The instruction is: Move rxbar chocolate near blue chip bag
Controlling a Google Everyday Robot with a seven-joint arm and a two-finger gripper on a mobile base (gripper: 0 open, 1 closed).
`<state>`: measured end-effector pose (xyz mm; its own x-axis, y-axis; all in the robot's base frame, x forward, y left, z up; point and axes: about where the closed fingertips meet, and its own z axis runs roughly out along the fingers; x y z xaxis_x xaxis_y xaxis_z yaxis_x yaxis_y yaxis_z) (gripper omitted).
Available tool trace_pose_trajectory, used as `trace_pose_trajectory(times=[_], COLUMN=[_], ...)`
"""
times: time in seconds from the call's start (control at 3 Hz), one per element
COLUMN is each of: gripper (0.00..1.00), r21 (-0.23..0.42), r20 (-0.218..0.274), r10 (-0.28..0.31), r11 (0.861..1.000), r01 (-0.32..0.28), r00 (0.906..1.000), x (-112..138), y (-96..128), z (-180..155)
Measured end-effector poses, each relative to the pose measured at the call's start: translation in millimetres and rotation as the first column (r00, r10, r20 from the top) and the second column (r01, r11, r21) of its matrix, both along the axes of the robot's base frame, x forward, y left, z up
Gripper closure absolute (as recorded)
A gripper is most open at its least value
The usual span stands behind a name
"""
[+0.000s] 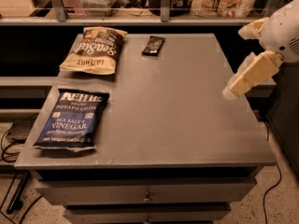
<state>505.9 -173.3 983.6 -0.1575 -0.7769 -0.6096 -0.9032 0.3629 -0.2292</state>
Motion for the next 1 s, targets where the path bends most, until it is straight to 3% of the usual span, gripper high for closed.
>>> trace_pose_trajectory(times=[0.33,0.67,1.0], gripper=[0.0,0.0,0.0], r21=[0.0,0.043,0.186], r20=[0.0,0.009,0.067], r10=[0.0,-0.031,-0.046], r11=[1.0,0.999,0.982], r01=[0.0,0.03,0.033], r00=[1.0,0.9995,0.9967], x=[0.0,19.2,78.3], y=[0.0,17.6,64.2], z=[0.0,-9.0,-26.0])
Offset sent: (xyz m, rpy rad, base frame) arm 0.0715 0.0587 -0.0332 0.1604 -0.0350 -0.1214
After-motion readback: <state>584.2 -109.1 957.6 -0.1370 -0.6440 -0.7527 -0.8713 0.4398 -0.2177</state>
